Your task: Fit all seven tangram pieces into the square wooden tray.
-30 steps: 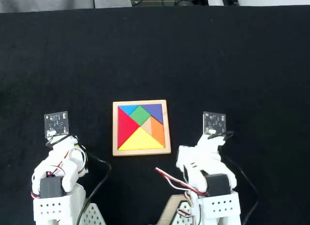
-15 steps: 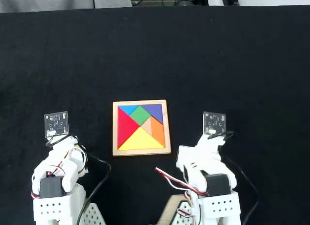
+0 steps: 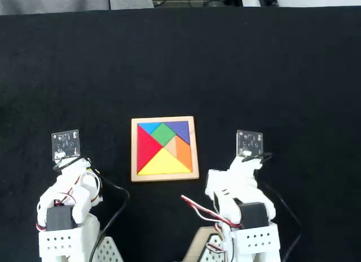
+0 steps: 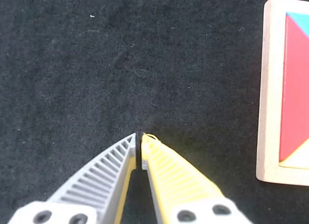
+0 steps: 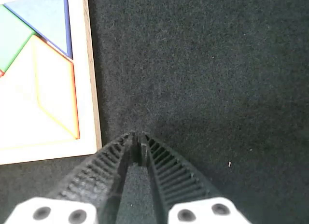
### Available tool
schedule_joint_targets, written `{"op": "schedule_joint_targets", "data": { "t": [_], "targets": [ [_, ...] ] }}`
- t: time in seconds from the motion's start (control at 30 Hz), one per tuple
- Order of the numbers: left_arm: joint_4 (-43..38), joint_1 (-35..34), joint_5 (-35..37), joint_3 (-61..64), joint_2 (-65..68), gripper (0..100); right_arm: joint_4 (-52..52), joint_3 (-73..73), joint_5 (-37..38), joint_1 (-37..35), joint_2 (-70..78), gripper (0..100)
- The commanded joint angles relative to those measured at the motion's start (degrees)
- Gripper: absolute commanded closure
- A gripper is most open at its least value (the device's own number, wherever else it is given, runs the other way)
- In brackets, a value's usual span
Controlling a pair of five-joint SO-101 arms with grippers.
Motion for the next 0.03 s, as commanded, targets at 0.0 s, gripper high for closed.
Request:
{"op": "schedule_joint_targets", "data": {
  "t": [0.0],
  "targets": [
    [0.35, 0.75, 0.18, 1.19, 0.00, 97, 0.44, -0.13, -0.79, -0.88, -4.79, 98.7]
  ]
}}
